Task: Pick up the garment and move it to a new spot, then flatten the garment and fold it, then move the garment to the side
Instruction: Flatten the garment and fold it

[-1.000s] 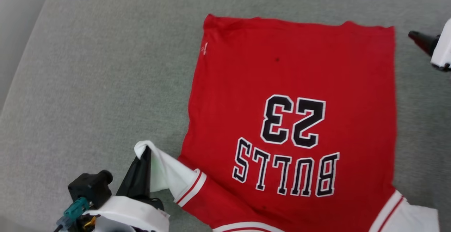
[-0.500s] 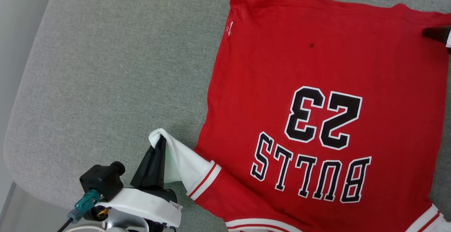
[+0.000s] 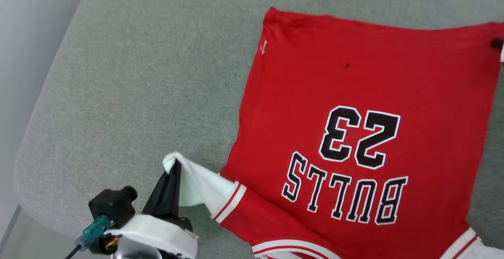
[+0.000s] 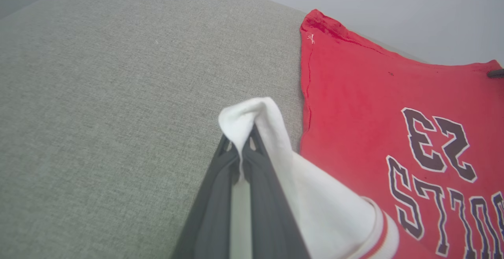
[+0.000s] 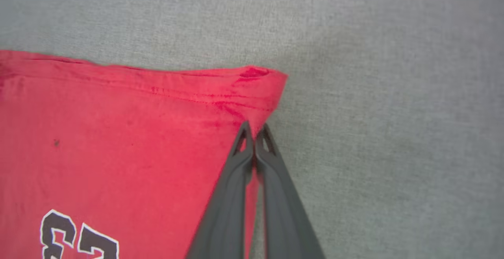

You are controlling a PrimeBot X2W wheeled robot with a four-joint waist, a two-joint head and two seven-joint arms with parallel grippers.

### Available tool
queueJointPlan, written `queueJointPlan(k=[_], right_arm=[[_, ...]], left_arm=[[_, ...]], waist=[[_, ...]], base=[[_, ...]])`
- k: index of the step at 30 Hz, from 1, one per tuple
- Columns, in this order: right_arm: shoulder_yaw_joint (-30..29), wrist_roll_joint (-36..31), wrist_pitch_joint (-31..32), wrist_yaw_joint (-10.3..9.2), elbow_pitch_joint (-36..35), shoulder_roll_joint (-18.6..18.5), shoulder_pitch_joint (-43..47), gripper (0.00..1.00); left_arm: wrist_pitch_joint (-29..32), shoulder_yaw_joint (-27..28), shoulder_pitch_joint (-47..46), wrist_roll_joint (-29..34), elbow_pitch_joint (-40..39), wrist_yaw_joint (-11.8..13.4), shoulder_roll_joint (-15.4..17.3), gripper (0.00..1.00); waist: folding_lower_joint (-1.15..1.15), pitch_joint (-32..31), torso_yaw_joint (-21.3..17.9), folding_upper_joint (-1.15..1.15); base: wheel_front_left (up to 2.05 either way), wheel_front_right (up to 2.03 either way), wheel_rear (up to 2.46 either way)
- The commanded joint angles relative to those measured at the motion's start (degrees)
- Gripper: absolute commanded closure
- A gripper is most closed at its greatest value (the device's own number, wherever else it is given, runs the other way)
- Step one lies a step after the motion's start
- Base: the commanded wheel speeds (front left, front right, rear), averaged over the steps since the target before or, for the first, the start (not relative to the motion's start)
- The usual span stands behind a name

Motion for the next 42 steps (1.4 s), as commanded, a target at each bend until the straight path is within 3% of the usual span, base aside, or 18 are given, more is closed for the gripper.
queueJointPlan(k=[1, 8, 12, 16, 21, 25, 26, 27, 28, 29, 35, 39, 42], right_arm=[[0.9, 0.8, -0.4, -0.04, -1.0, -0.7, 0.9, 1.00], [6.9, 6.7, 0.1, -0.04, -10.3, -7.2, 8.1, 1.00], [7.5, 10.5, 1.9, -0.04, -16.9, -11.1, 17.2, 1.00], [6.6, 13.1, 3.3, -0.04, -22.8, -12.7, 29.1, 1.00], [3.1, 15.3, 3.9, -0.04, -27.1, -10.4, 46.1, 1.00], [0.1, 16.4, 3.7, -0.04, -28.4, -6.2, 57.9, 1.00], [-1.4, 16.6, 2.7, -0.04, -29.1, -3.2, 63.3, 1.00], [-1.7, 16.7, 2.0, -0.04, -29.4, -2.3, 64.3, 0.72], [-1.9, 17.2, 1.2, -0.04, -29.7, -1.4, 65.1, 0.11], [-2.1, 17.4, 0.0, -0.04, -30.1, -0.8, 65.4, 0.00], [-2.7, 15.6, -15.6, -0.04, -33.3, -0.8, 61.3, 0.00], [-2.8, 14.2, -28.5, -0.04, -32.7, -0.4, 55.8, 0.00], [-1.0, 13.8, -34.7, -0.04, -31.8, -0.3, 50.6, 0.00]], left_arm=[[0.1, 0.3, 0.9, -0.2, 0.3, 0.4, 0.5, 1.00], [1.1, 1.7, 4.4, -1.4, 1.0, 1.9, 2.2, 1.00], [1.7, 2.7, 6.5, -2.0, 0.7, 2.9, 3.3, 1.00], [2.3, 3.9, 9.0, -2.7, 0.7, 4.5, 4.6, 1.00], [2.7, 5.6, 11.9, -3.9, 0.7, 6.0, 5.6, 1.00], [3.4, 6.6, 13.9, -4.8, 0.7, 6.7, 6.6, 1.00], [4.3, 6.9, 14.6, -5.0, 0.4, 7.5, 7.1, 1.00], [4.6, 6.8, 14.6, -4.9, 0.2, 7.8, 7.4, 1.00], [4.8, 6.9, 14.6, -5.0, -0.1, 7.8, 7.5, 1.00], [5.0, 6.9, 14.5, -5.1, -0.3, 7.8, 7.7, 1.00], [5.7, 7.0, 14.5, -4.6, -1.5, 8.6, 8.4, 1.00], [6.1, 6.6, 13.5, -4.0, -2.7, 8.9, 8.7, 1.00], [6.3, 6.2, 12.5, -3.4, -3.8, 8.9, 8.8, 1.00]], waist=[[-0.01, -2.5, -0.8, 0.00], [-0.01, -10.4, -5.0, 0.00], [-0.01, -13.5, -8.9, 0.00], [-0.01, -15.5, -13.5, 0.00], [-0.01, -17.4, -18.2, 0.00], [-0.01, -18.5, -20.7, 0.00], [-0.01, -18.4, -22.0, 0.00], [-0.01, -18.2, -22.3, 0.00], [-0.01, -18.0, -22.5, 0.00], [-0.01, -17.8, -22.7, 0.00], [-0.01, -17.0, -23.2, 0.00], [-0.01, -16.3, -22.5, 0.00], [-0.01, -15.1, -21.6, 0.00]], base=[[0.00, 0.00, 0.00], [0.00, 0.00, 0.00], [0.00, 0.00, 0.00], [0.00, 0.00, 0.00], [0.00, 0.00, 0.00], [0.00, 0.00, 0.00], [0.00, 0.00, 0.00], [0.00, 0.00, 0.00], [0.00, 0.00, 0.00], [0.00, 0.00, 0.00], [0.00, 0.00, 0.00], [0.00, 0.00, 0.00], [0.00, 0.00, 0.00]])
